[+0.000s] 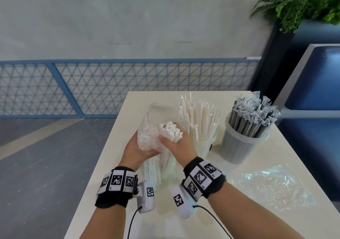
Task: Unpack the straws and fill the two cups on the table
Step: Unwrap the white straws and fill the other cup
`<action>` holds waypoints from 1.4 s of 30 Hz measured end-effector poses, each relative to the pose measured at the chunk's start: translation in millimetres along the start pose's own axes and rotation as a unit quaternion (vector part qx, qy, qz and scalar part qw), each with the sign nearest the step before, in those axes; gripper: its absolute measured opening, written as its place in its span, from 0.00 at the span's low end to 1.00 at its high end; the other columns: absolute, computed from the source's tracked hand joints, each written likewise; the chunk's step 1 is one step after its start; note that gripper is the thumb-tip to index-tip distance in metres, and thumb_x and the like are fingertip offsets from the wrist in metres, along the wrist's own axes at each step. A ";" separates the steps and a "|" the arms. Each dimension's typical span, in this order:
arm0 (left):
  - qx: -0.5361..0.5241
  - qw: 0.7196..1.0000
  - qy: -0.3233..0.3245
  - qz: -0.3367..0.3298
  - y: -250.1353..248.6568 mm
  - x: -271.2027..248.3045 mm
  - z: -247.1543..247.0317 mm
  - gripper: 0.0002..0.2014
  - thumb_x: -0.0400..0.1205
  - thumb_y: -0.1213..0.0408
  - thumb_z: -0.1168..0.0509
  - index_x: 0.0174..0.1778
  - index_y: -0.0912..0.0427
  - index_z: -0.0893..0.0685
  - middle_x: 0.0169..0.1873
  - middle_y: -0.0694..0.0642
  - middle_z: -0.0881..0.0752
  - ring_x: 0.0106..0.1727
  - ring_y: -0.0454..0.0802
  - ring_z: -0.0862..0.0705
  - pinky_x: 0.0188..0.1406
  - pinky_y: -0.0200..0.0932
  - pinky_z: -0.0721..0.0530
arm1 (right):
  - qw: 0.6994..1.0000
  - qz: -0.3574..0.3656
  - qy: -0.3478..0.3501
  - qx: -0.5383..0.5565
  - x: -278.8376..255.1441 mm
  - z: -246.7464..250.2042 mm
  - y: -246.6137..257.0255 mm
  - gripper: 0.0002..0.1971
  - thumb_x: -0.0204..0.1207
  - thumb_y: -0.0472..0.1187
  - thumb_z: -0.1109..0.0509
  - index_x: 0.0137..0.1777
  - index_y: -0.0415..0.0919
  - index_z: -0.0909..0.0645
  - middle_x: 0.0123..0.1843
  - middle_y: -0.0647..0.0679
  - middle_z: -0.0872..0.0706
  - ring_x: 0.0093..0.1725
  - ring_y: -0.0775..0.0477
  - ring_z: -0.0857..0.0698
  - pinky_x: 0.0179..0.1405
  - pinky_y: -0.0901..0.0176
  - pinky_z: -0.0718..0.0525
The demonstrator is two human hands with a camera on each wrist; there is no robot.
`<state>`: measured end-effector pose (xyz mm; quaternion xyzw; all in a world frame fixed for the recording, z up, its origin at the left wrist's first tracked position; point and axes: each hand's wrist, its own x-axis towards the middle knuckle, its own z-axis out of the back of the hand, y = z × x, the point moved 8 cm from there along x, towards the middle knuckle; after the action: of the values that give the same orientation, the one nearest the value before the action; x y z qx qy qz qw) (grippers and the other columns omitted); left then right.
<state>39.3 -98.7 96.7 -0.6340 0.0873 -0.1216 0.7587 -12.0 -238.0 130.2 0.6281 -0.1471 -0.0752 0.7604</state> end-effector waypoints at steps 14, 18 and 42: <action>0.031 0.999 -0.020 0.006 0.9 5.6 -0.1 0.26 0.63 0.70 0.19 0.52 0.46 0.21 0.50 0.44 0.16 0.54 0.44 0.19 0.54 0.38 0.23 | 0.948 0.002 -0.157 0.278 29.3 81.5 55.0 0.06 0.69 0.35 0.26 0.44 0.35 0.17 0.36 0.47 0.15 0.41 0.46 0.17 0.44 0.52 0.19; 0.060 0.998 -0.028 -0.013 -7.6 3.3 -4.5 0.24 0.67 0.71 0.22 0.47 0.42 0.24 0.43 0.37 0.20 0.46 0.29 0.23 0.37 0.16 0.27 | 0.972 -0.030 -0.088 0.218 23.4 71.2 35.9 0.09 0.69 0.32 0.25 0.49 0.38 0.16 0.44 0.48 0.12 0.49 0.47 0.14 0.52 0.54 0.15; 0.045 0.994 -0.101 0.025 -3.8 10.5 8.2 0.22 0.69 0.70 0.23 0.56 0.54 0.22 0.48 0.51 0.17 0.51 0.50 0.19 0.53 0.40 0.26 | 0.908 0.003 -0.303 0.289 29.1 153.8 62.4 0.06 0.71 0.37 0.30 0.41 0.33 0.17 0.33 0.46 0.16 0.28 0.53 0.18 0.26 0.65 0.21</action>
<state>51.5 -94.7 102.1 -0.6055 0.0201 -0.0418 0.7945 -37.8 -377.8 220.7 0.7669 -0.3873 -0.2136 0.4650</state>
